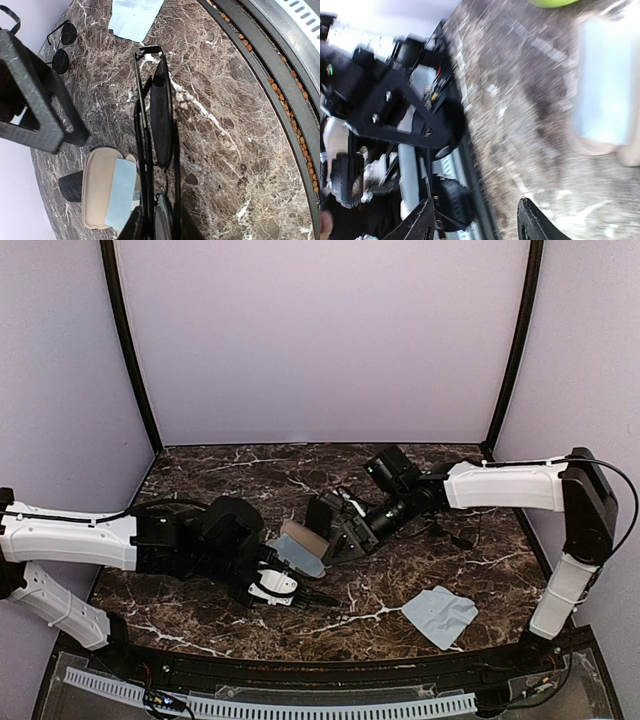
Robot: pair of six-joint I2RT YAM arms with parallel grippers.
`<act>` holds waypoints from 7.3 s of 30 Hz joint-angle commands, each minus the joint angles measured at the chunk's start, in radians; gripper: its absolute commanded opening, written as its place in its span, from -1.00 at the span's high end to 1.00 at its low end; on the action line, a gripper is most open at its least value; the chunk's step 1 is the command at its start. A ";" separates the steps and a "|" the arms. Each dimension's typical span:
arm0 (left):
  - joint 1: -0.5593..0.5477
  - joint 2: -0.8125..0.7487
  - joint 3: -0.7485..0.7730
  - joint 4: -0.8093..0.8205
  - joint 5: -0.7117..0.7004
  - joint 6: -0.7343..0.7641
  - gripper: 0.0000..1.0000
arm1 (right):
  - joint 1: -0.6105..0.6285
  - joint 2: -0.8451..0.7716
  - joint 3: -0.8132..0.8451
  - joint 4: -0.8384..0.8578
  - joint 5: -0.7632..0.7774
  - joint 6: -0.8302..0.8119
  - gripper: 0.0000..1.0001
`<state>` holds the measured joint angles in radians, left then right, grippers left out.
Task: Organize the sunglasses
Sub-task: Pass from the right arm to the left, then move the opened sunglasses case to the center of the board, then place the sunglasses in the sunglasses case.
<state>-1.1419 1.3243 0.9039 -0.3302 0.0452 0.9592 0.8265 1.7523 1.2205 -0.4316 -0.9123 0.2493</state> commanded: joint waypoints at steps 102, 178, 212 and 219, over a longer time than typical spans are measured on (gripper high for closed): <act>0.163 -0.132 -0.393 0.901 -0.111 -1.422 0.71 | 0.228 -0.104 -0.219 0.316 1.317 -0.159 1.00; 0.248 0.507 -0.339 1.408 -0.079 -2.168 0.70 | 0.380 0.158 0.048 0.118 1.615 0.021 1.00; 0.220 0.491 -0.380 1.379 -0.112 -2.206 0.32 | 0.385 0.190 0.095 0.063 1.638 0.039 1.00; 0.211 0.486 -0.385 1.370 -0.108 -2.216 0.29 | 0.384 0.188 0.094 0.058 1.642 0.042 1.00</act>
<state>-0.9234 1.8469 0.5346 1.0595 -0.0544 -1.2583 1.2037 1.9369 1.2808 -0.3981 0.6895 0.2714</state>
